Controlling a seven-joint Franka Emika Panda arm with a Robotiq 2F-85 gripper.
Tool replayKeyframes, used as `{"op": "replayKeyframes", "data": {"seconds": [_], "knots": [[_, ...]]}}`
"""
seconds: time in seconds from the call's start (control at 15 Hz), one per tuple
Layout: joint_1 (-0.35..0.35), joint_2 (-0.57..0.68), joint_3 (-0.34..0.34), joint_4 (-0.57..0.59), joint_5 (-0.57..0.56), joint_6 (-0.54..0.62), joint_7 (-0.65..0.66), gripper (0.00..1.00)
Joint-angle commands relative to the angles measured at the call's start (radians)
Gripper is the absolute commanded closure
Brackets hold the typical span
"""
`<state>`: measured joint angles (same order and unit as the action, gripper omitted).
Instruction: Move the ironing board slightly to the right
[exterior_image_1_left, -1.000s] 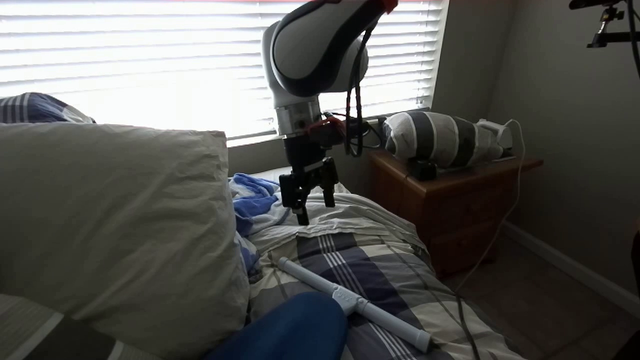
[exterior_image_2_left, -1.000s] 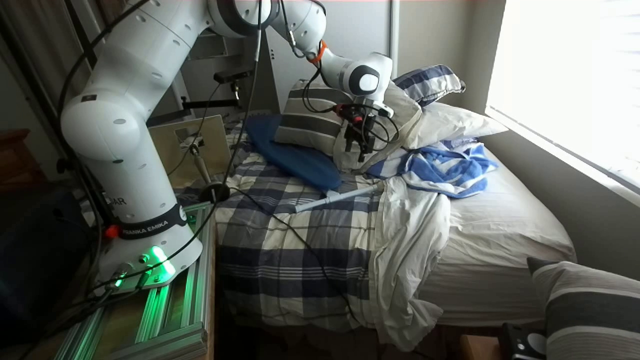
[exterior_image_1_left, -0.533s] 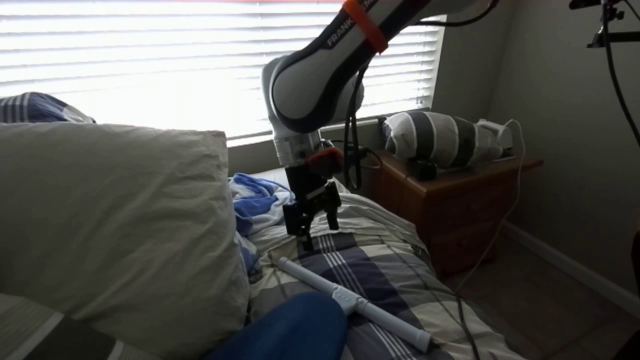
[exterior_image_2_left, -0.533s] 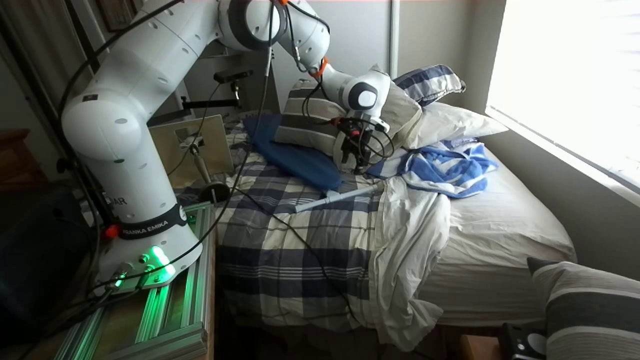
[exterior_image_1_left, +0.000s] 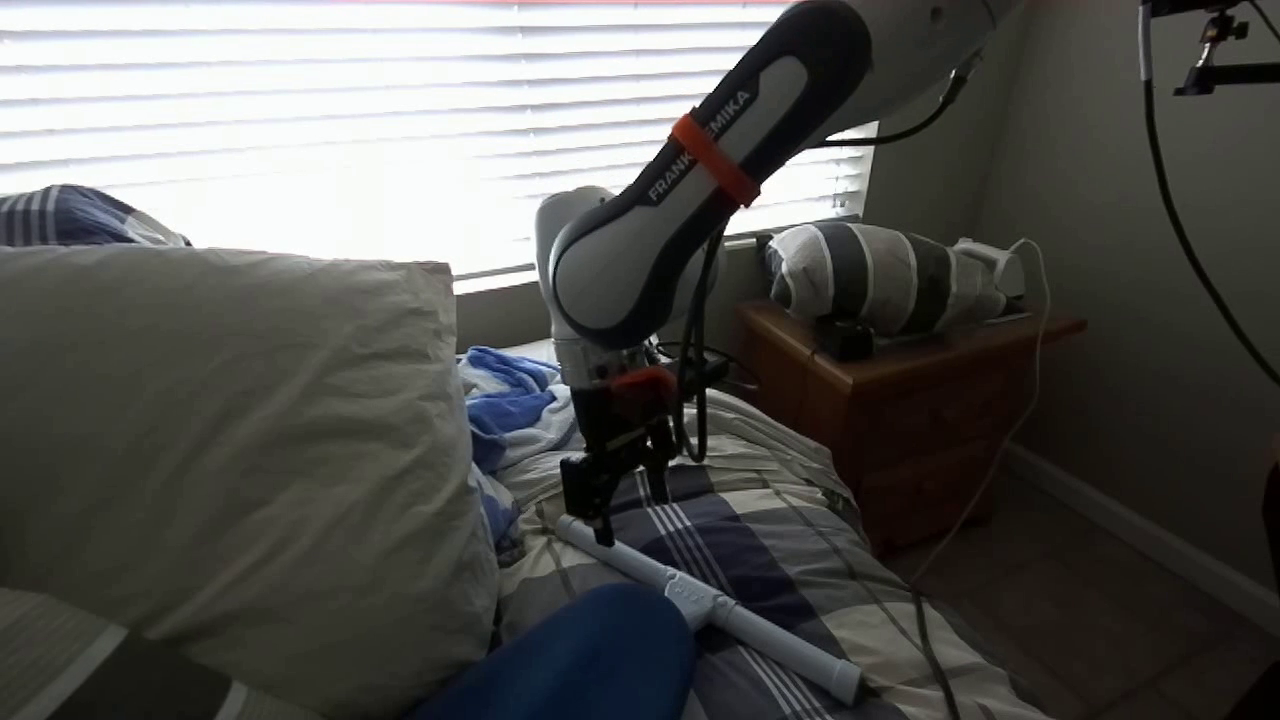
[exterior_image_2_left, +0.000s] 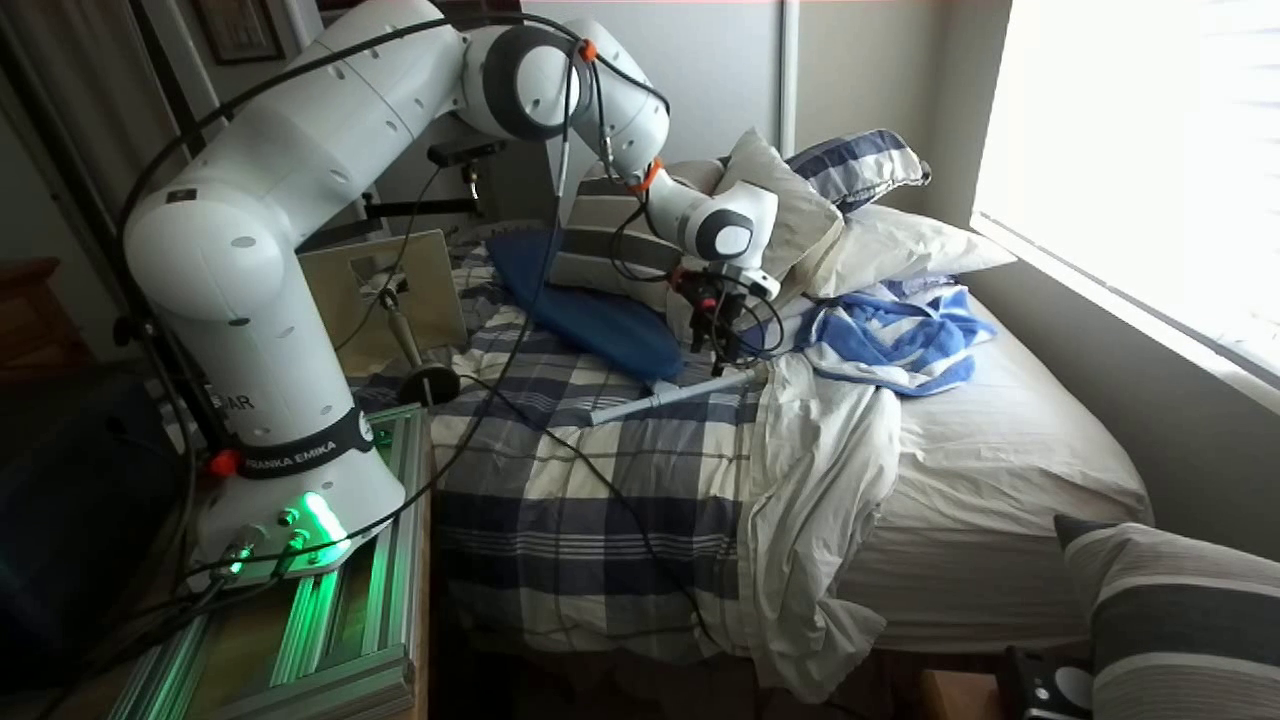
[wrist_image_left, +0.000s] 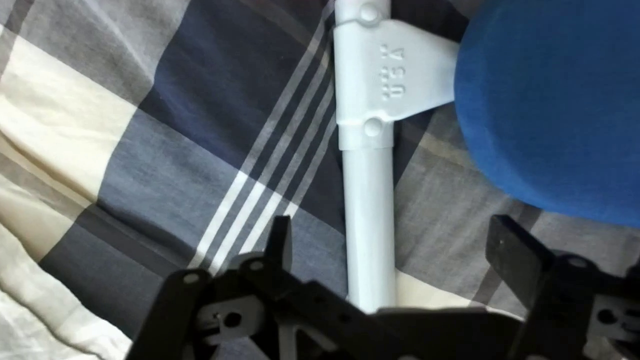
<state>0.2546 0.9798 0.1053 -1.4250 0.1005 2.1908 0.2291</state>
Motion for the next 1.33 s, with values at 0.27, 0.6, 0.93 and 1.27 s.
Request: {"op": "replayKeyframes", "data": {"seconds": [0.27,0.6,0.93,1.27], "knots": [[0.016,0.094,-0.007,0.105,0.020,0.051,0.092,0.00],[0.021,0.129,-0.006,0.138,0.013,0.036,0.098,0.04],[0.026,0.158,-0.001,0.172,0.007,0.020,0.078,0.33],[0.034,0.178,-0.015,0.197,-0.003,0.006,0.087,0.50]]}}
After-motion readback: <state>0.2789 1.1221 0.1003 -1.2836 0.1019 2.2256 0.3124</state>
